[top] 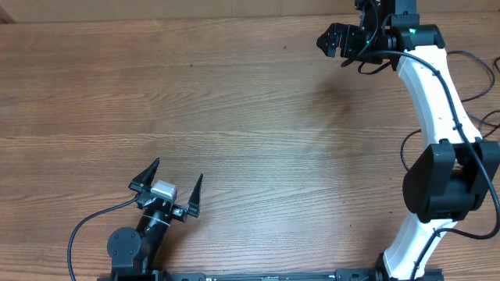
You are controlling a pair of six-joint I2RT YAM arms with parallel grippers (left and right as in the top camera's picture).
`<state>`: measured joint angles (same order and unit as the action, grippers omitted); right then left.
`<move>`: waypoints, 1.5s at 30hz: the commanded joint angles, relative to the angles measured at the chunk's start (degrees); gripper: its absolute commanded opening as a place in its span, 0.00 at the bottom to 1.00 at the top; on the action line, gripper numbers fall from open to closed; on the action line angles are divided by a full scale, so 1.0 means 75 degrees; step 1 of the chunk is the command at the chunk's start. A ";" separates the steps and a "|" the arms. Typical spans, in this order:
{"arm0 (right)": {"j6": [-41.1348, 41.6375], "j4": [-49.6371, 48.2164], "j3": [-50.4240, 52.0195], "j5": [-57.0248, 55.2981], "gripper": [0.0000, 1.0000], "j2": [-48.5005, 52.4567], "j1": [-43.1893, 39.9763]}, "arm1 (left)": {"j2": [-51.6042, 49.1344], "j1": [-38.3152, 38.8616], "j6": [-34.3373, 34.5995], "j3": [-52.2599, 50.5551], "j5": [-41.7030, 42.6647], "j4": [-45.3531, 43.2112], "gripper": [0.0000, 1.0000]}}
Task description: Untangle cables
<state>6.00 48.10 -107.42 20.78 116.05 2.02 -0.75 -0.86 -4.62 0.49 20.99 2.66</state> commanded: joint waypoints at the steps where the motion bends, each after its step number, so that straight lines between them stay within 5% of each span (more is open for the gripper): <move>1: 0.0015 -0.0017 0.0044 0.0041 1.00 -0.0038 0.0023 | 0.0073 -0.0032 0.0070 -0.0029 0.0003 0.0012 0.99; 15: -0.0015 0.0119 0.0044 -0.0402 1.00 -0.0265 0.0020 | 0.0073 -0.0032 0.0070 -0.0029 0.0003 0.0012 1.00; 32: -0.0015 0.0052 0.0289 -0.1064 1.00 -0.2547 0.0347 | 0.0073 -0.0032 0.0070 -0.0029 0.0003 0.0012 1.00; 40: -0.0012 -0.1970 0.2900 -0.1451 1.00 -0.4438 0.0536 | 0.0073 -0.0032 0.0070 -0.0029 0.0003 0.0012 1.00; 45: -0.0015 -0.4167 0.5872 -0.1658 1.00 -0.6216 0.0536 | 0.0073 -0.0032 0.0070 -0.0029 0.0003 0.0009 0.99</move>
<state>6.00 21.47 -73.23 10.59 76.31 6.02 -0.75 -0.86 -4.62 0.49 20.99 2.66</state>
